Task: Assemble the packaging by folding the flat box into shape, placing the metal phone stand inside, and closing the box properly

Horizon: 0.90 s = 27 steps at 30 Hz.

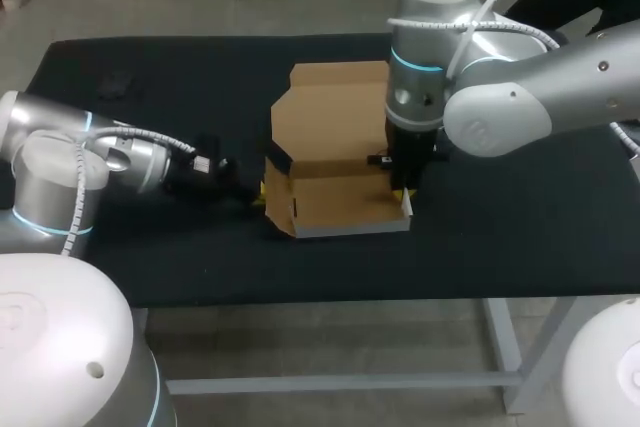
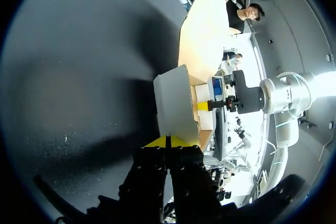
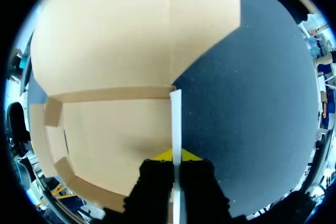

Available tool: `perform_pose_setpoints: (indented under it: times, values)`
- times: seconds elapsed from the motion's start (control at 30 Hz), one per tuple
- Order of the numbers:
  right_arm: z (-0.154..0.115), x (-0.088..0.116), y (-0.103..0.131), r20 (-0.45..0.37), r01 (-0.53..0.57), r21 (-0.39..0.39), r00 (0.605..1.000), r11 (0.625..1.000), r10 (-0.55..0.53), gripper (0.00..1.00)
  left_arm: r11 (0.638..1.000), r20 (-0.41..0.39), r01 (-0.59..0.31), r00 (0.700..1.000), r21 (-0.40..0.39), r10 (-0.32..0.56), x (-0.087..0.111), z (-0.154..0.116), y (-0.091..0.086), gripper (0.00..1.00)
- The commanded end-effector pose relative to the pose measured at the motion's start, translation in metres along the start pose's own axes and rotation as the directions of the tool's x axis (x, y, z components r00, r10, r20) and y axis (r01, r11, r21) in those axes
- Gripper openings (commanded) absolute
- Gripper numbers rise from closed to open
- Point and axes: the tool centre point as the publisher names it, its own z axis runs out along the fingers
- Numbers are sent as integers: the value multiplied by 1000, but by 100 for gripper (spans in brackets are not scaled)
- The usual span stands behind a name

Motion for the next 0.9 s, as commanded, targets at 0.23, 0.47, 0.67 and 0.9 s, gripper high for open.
perform_pose_setpoints:
  times: [0.23,0.47,0.67,0.9]
  values:
    - [0,1,1,2,0,4,1000,1000,0,0,999,-57,-21,998,-34,19,6,-8,4,0]
    - [0,1,1,2,0,4,1000,1000,0,0,999,-79,-32,996,-40,29,6,-7,6,3]
    - [0,1,1,2,0,4,1000,1000,0,0,998,-84,-32,996,-47,28,6,-2,7,15]
    - [0,1,1,2,0,4,1000,1000,0,0,998,-88,-31,996,-59,26,6,4,7,25]
